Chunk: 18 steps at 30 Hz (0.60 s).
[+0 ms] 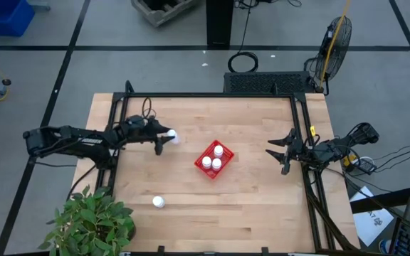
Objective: Pick and place pill bottles into a basket
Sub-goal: Put the white medicine bottle into the red bin
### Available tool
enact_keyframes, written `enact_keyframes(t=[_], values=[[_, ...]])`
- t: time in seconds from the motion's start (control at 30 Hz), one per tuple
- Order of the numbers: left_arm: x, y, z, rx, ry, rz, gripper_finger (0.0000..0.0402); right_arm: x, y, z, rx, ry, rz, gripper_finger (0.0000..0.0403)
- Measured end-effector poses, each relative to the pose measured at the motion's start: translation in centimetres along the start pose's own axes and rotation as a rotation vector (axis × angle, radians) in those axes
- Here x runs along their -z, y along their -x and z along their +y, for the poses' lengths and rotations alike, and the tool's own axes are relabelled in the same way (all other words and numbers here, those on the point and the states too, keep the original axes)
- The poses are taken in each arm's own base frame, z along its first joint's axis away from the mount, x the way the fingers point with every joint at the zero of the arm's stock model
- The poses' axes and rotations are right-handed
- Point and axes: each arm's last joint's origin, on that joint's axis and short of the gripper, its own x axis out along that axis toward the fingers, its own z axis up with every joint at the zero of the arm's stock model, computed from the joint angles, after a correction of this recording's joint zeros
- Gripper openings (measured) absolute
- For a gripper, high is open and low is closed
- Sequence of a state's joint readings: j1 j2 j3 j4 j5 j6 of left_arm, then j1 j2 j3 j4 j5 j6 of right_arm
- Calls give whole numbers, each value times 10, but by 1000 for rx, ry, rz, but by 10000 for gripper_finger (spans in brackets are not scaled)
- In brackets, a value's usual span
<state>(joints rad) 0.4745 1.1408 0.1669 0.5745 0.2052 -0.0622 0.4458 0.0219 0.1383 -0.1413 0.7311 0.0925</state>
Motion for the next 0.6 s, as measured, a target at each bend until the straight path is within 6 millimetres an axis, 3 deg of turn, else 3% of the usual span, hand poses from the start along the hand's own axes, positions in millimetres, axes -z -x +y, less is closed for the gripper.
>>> enact_keyframes(t=[0.1,0.2,0.4,0.6], values=[[-9,0,-10,122,-4,-85,192,0,0,0,0,0,0,176],[-16,0,-20,189,-2,-157,176,0,0,0,0,0,0,174],[-21,-2,-37,122,17,-206,162,0,0,0,0,0,0,176],[-34,-5,-57,182,-36,-239,162,0,0,0,0,0,0,175]])
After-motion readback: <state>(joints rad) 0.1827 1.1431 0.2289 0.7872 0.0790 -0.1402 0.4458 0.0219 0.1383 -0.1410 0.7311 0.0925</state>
